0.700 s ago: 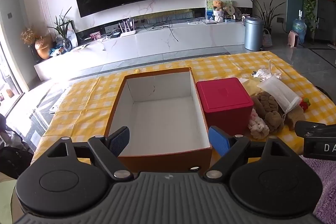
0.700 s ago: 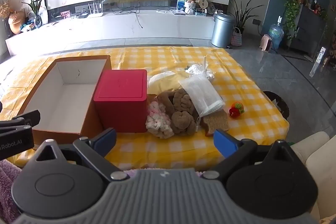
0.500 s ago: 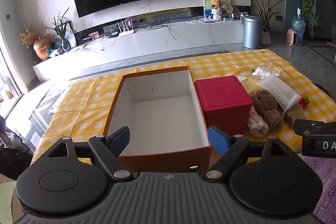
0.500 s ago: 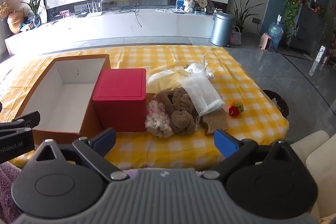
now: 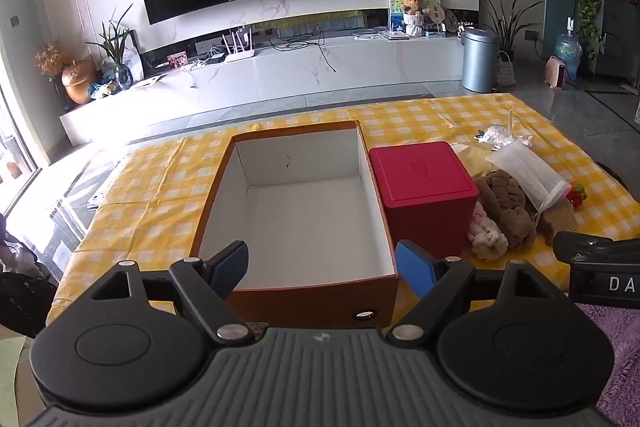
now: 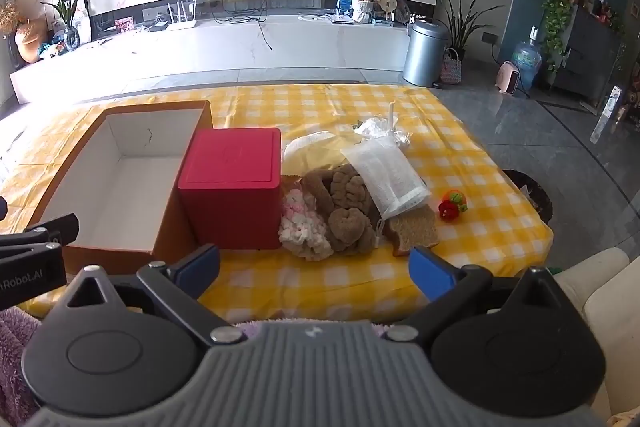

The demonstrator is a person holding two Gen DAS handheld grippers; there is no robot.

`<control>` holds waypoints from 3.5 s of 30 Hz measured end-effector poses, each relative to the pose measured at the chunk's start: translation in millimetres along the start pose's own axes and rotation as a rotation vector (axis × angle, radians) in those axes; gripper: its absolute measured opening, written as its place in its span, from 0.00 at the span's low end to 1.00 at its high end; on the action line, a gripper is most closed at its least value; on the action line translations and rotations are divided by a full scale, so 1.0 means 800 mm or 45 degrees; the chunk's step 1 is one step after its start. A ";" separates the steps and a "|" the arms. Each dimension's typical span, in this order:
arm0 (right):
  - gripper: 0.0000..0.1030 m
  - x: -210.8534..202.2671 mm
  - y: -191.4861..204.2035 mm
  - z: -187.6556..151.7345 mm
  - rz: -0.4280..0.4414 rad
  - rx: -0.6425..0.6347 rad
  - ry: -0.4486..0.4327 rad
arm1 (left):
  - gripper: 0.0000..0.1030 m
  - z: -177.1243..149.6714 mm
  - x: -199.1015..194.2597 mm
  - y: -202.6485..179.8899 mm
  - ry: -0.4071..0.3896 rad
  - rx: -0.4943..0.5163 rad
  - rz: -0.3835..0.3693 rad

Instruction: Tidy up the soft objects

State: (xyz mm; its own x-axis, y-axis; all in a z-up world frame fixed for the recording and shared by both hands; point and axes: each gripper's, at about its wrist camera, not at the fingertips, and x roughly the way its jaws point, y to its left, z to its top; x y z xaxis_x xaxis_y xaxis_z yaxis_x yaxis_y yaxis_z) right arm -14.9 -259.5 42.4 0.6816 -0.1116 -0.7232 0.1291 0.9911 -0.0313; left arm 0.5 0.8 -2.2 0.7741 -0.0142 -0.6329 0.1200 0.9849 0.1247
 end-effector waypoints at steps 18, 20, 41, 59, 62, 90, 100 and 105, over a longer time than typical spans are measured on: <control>0.96 0.001 0.002 -0.002 0.008 0.001 0.007 | 0.95 -0.004 0.003 0.001 0.008 -0.009 0.010; 0.96 0.001 0.002 -0.003 0.010 0.003 0.011 | 0.95 -0.005 0.003 0.001 0.009 -0.007 0.009; 0.96 0.003 0.000 -0.004 0.009 0.015 0.030 | 0.95 -0.008 0.005 0.002 0.019 -0.011 0.012; 0.96 0.005 0.000 -0.005 0.010 0.017 0.046 | 0.95 -0.009 0.006 0.001 0.019 -0.014 0.013; 0.96 0.005 0.000 -0.004 0.009 0.017 0.046 | 0.95 -0.008 0.006 0.001 0.021 -0.013 0.012; 0.61 0.069 -0.112 0.006 0.028 0.081 0.149 | 0.50 0.036 0.063 -0.113 0.098 0.124 -0.461; 0.51 0.159 -0.155 0.029 0.194 0.158 0.248 | 0.50 0.015 0.166 -0.156 0.218 -0.163 -0.535; 0.47 0.210 -0.155 0.041 0.324 0.260 0.296 | 0.50 -0.001 0.195 -0.156 0.276 -0.261 -0.490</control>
State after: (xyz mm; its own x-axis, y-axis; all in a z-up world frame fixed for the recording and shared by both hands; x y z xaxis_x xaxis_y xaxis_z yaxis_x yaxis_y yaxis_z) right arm 107.4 -403.1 -52.6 0.5324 0.1778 -0.8276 0.1339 0.9477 0.2897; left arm 105.6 -124.1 -116.8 0.5476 -0.3692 -0.7509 0.2302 0.9292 -0.2890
